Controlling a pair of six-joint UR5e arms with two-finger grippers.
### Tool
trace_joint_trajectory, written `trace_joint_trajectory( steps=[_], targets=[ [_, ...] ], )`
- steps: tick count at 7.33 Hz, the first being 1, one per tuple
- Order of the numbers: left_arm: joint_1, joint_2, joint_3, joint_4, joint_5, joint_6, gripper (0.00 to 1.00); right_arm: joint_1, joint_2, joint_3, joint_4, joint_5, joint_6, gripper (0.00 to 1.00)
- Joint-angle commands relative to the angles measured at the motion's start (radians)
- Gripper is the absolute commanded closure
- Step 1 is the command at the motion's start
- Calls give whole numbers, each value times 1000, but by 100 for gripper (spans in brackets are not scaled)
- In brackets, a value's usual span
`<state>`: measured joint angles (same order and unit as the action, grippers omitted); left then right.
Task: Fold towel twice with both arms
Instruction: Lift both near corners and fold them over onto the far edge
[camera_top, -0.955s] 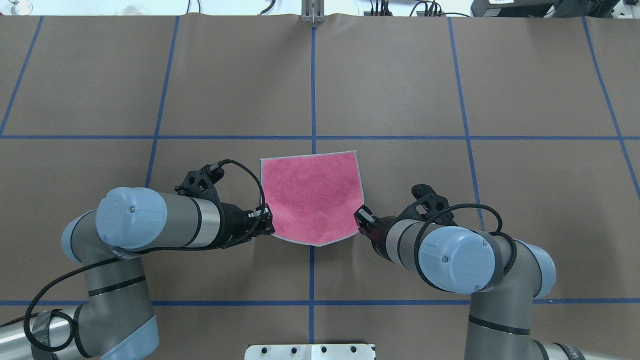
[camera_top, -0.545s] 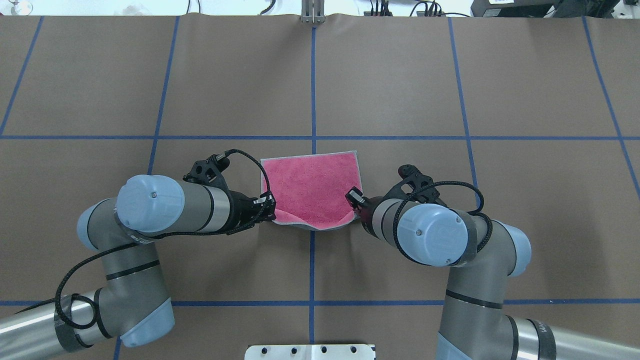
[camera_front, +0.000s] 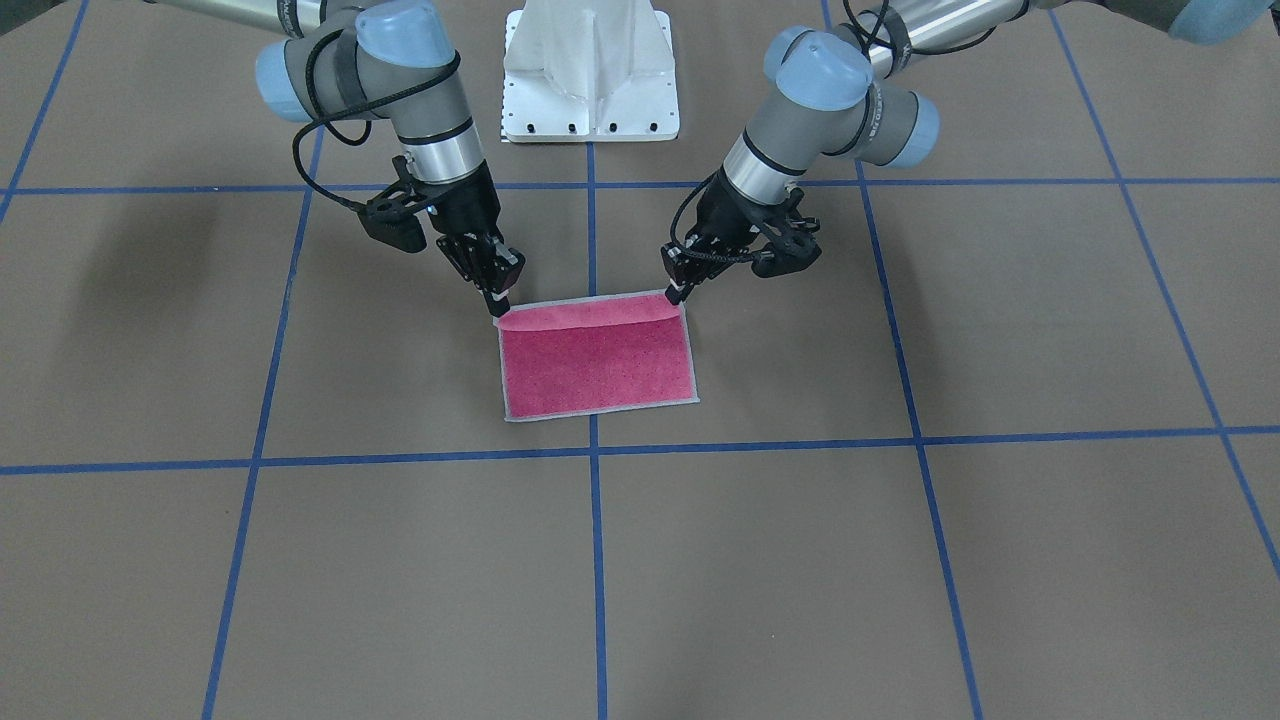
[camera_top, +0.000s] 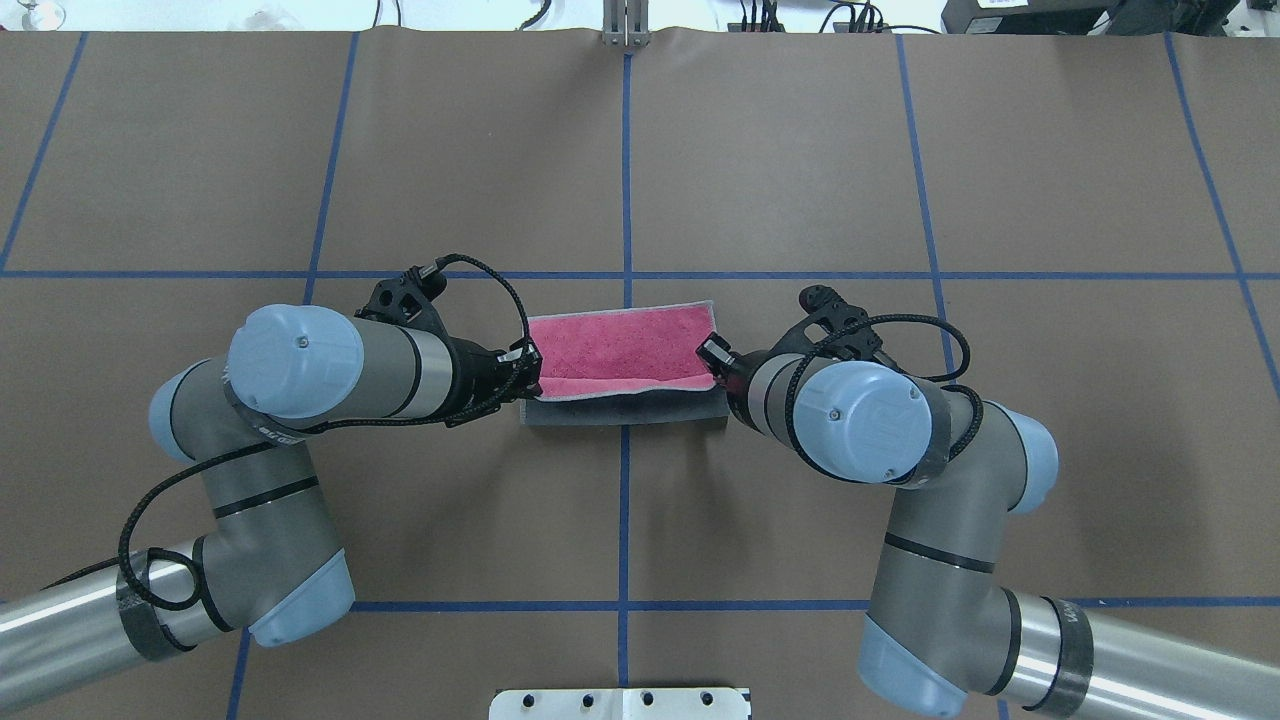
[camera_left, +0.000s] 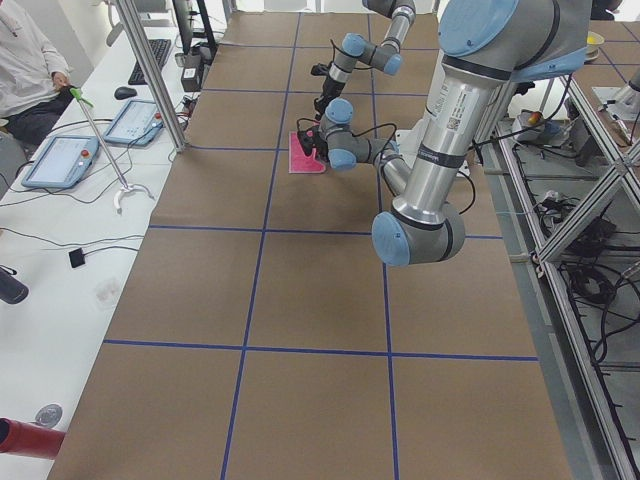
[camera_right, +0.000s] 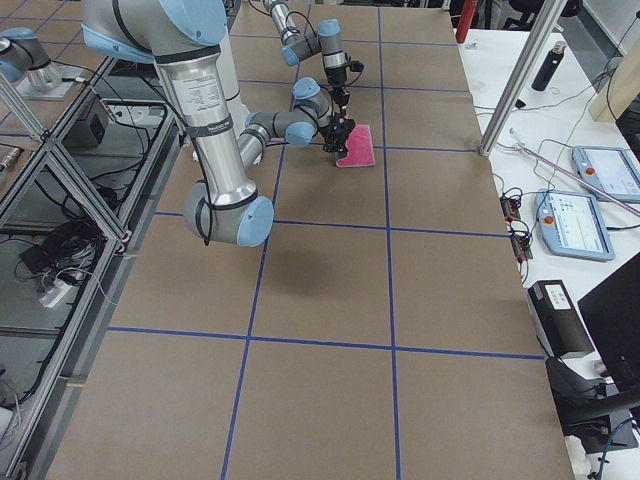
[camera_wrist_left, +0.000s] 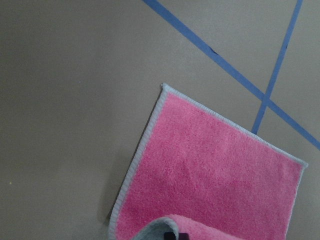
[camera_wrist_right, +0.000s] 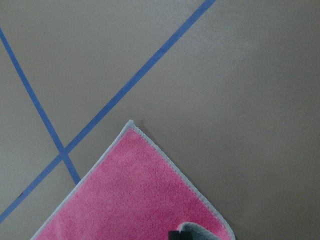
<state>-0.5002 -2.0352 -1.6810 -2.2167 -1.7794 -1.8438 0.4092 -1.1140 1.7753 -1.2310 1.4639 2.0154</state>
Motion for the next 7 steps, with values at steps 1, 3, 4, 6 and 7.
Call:
trace_joint_trajectory(
  steps=[1, 3, 4, 6, 7],
  targets=[
    [-20, -13, 14, 2, 0, 0, 100, 26, 36, -51, 1, 1, -6, 100],
    [-40, -36, 64, -1, -1, 0, 100, 46, 42, -60, 1, 1, -33, 100],
    [-40, -39, 76, -3, 0, 2, 100, 46, 43, -65, 1, 1, -37, 100],
    [-41, -39, 81, 0, -1, 46, 100, 51, 54, -80, -1, 1, -46, 100],
    [-41, -39, 89, 0, 0, 48, 100, 51, 68, -94, -1, 1, -46, 100]
  ],
)
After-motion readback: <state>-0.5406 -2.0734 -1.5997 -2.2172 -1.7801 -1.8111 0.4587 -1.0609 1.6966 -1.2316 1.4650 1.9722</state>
